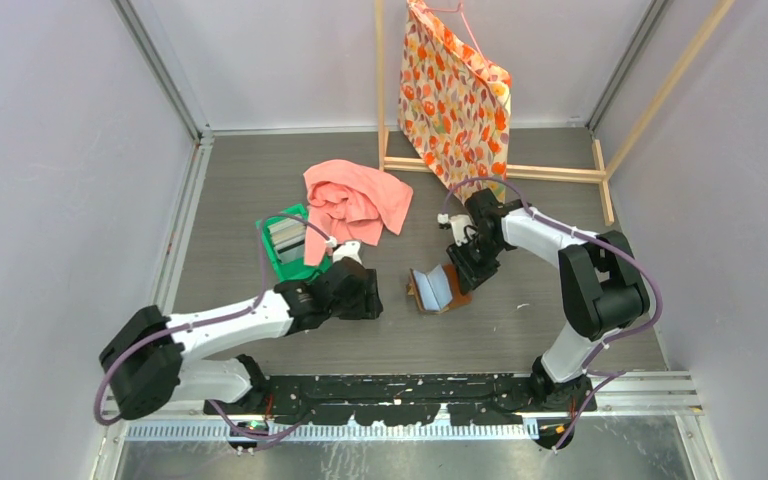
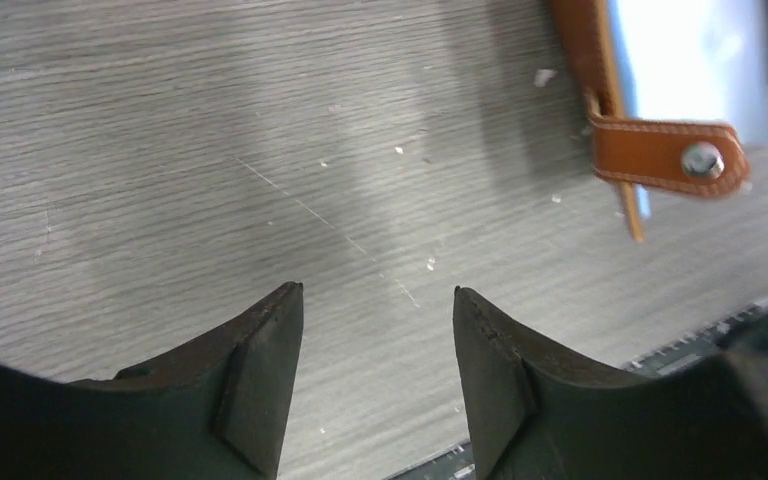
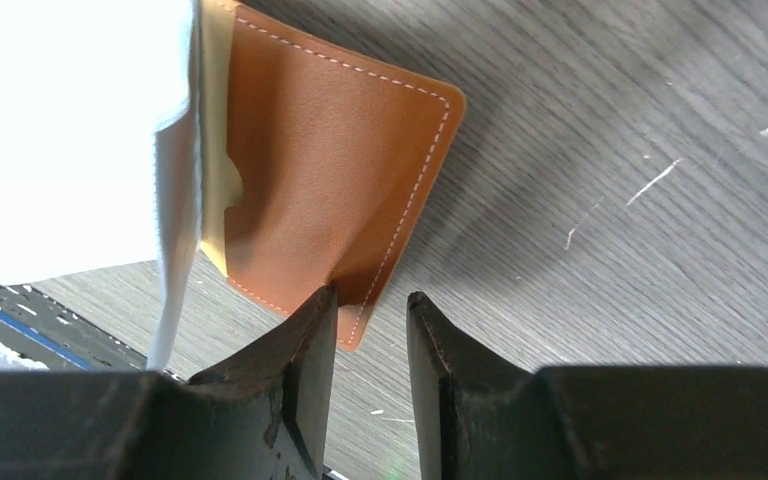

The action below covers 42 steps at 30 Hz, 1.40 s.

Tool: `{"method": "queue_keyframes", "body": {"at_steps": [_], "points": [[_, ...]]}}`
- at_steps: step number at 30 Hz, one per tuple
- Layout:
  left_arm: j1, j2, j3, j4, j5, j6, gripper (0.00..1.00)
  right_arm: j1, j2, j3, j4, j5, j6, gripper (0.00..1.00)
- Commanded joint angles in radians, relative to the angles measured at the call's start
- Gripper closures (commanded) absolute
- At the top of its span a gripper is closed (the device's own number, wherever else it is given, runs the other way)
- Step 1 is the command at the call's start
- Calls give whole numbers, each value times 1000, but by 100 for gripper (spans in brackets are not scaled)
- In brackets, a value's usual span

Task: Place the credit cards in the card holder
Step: Open the card holder at the center of the board.

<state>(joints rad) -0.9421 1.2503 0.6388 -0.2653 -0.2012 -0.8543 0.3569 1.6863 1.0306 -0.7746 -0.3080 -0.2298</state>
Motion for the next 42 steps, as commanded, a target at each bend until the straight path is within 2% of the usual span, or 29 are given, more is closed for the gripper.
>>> {"method": "queue_keyframes", "body": {"at_steps": [1,5,8,14,17,20,33,36,38,42], "points": [[5,-124,33,-14,72,54,41,6,-36,39,-24,-51,-23,61],[5,-212,10,128,181,56,41,6,-67,39,-29,-96,-39,56],[5,-220,19,227,263,41,41,6,-90,37,-30,-112,-46,55],[-1,-74,106,400,373,15,46,6,-113,37,-29,-131,-53,53],[-1,35,165,353,338,19,58,6,-101,39,-31,-127,-48,53],[-1,123,204,306,301,27,62,6,-93,40,-32,-136,-45,57],[0,316,252,337,283,3,53,56,-69,46,-50,-233,-35,77],[4,343,248,335,240,-9,54,60,-74,45,-54,-266,-35,81],[10,357,240,314,212,-22,59,63,-76,45,-59,-285,-38,82],[18,358,208,293,167,-25,89,73,-74,44,-61,-289,-39,82]]}}
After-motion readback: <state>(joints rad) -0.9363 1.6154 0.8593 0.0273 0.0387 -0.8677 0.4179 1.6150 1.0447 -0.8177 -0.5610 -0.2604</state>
